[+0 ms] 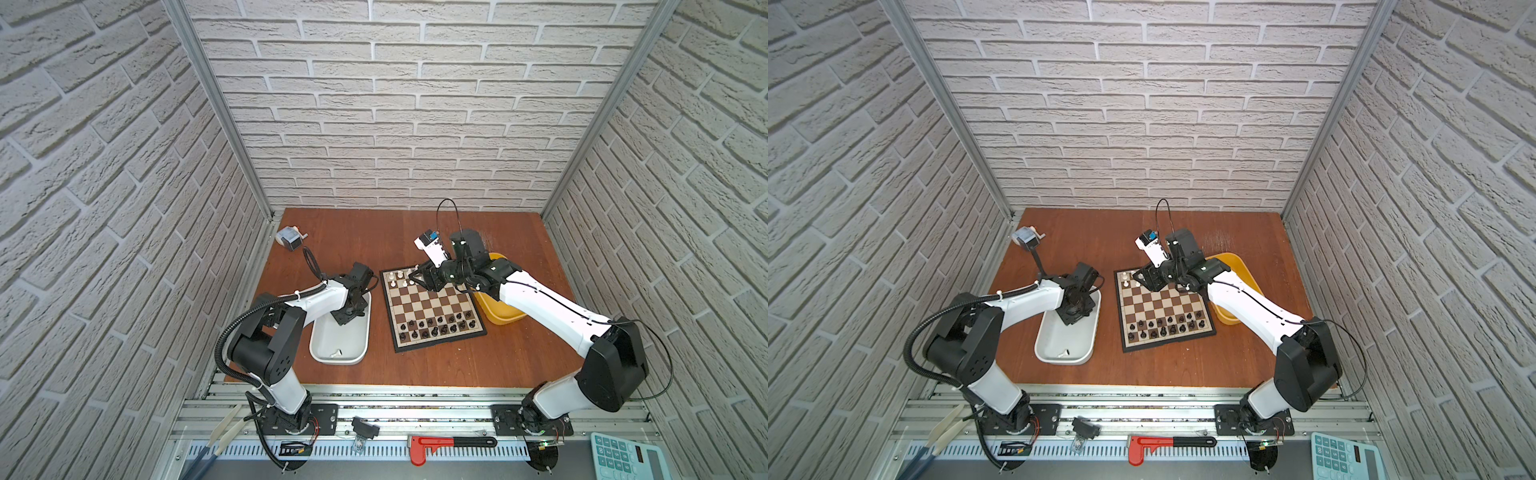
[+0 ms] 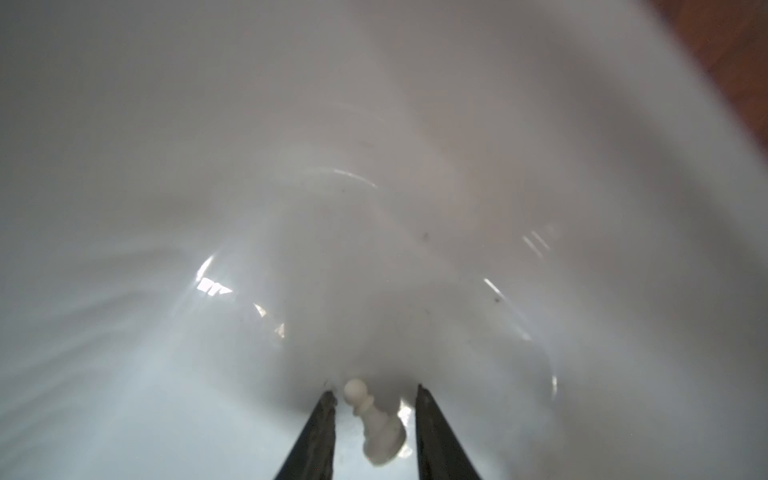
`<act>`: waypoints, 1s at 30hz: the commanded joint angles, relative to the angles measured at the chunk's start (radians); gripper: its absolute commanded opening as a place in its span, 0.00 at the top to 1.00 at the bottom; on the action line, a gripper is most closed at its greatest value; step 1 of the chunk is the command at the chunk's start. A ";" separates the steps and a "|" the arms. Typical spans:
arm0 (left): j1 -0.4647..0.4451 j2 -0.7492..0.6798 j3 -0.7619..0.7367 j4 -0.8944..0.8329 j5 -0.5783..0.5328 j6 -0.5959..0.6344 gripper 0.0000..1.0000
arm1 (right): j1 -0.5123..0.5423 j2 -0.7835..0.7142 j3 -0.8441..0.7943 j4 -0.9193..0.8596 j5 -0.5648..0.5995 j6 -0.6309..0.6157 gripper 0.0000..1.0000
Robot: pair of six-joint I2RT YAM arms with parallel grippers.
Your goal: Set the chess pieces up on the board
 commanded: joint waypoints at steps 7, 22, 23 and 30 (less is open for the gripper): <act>0.007 0.000 -0.069 0.023 0.035 -0.049 0.75 | 0.008 -0.031 0.009 0.006 0.022 -0.006 0.51; 0.019 -0.156 -0.087 0.069 0.021 -0.044 0.89 | 0.008 -0.025 -0.022 0.077 -0.037 0.053 0.52; 0.027 -0.169 -0.091 0.071 0.032 -0.045 0.89 | 0.009 -0.021 -0.017 0.075 -0.038 0.054 0.52; 0.050 -0.229 -0.132 0.043 0.103 -0.051 0.69 | 0.009 -0.016 -0.005 0.070 -0.047 0.056 0.52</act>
